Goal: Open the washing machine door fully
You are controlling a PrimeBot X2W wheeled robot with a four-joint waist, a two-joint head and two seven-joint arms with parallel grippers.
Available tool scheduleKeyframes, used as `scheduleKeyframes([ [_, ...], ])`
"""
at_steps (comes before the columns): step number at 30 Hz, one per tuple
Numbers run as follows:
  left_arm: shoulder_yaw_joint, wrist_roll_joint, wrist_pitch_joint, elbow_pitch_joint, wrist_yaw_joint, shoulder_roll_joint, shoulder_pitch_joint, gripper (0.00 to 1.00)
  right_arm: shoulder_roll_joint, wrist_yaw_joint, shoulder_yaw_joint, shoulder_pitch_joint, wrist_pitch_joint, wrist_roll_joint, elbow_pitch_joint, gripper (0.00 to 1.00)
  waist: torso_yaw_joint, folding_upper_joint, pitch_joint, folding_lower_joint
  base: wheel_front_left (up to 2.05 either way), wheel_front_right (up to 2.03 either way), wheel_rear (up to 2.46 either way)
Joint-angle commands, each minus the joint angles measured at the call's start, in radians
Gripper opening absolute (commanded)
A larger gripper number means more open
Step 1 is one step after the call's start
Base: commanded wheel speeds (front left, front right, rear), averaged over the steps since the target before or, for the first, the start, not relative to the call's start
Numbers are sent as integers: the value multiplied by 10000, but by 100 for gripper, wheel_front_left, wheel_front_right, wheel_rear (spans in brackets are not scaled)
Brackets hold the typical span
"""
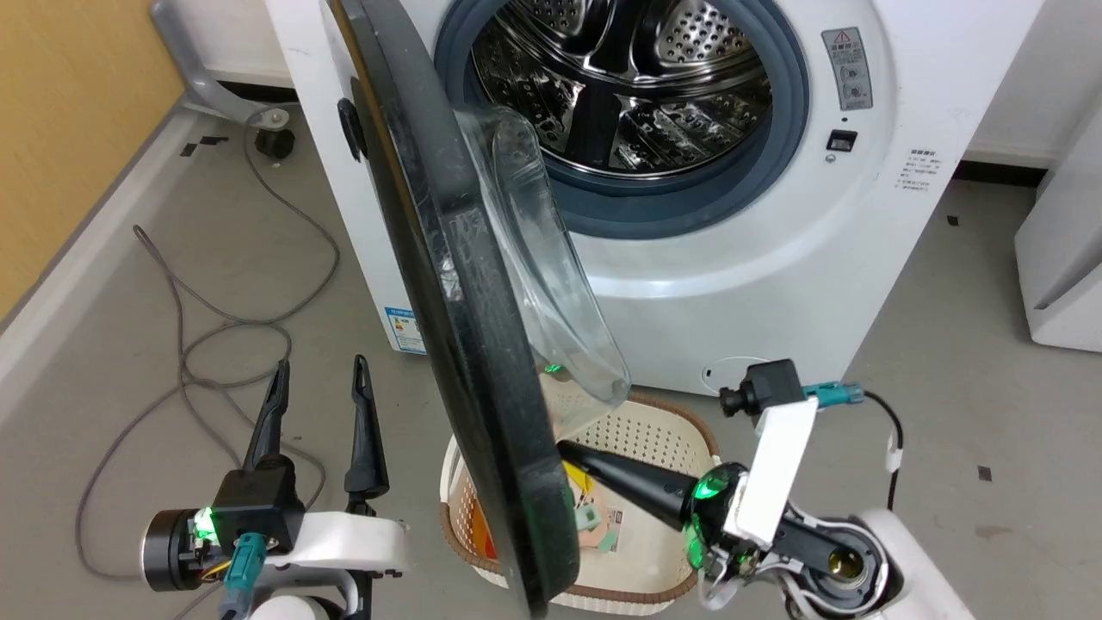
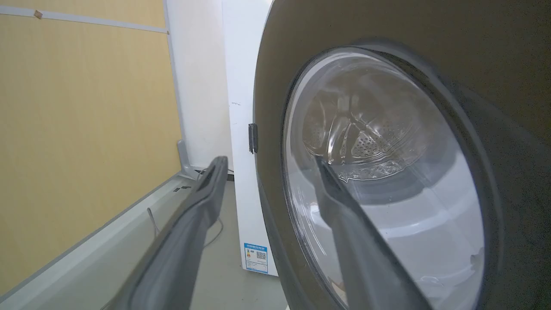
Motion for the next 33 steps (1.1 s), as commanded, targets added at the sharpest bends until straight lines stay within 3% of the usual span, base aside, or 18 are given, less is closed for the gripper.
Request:
scheduleKeyframes([
  [1, 44, 19, -53, 32, -16, 12, 144, 100, 68, 10, 66, 222, -55, 50, -19, 0, 7, 0, -23, 2, 0, 0, 0],
  [9, 210, 22, -53, 59, -20, 12, 442, 100, 22, 10, -580, 549, -1310, -174, -478, 0, -211, 0, -260, 2, 0, 0, 0],
  [19, 585, 85, -53, -20, -63, 12, 650, 100, -821, 10, -2012, 932, -5995, -2724, -2358, 0, -773, 0, -326, 2, 0, 0, 0],
  [25, 720, 129, -53, -49, -82, 12, 713, 100, -1904, 10, -1975, 1179, -9182, -5320, -2384, 0, -1031, 0, -368, 2, 0, 0, 0],
  [28, 741, 155, -53, -80, -75, 12, 738, 100, -2163, 10, -2427, 1361, -9488, -7317, -2227, 0, -1120, 0, -383, 2, 0, 0, 0],
  [33, 782, 177, -53, -141, -78, 12, 724, 100, -1473, 10, -3686, 1966, -9506, -11560, -3022, 0, -1194, 0, -331, 2, 0, 0, 0],
])
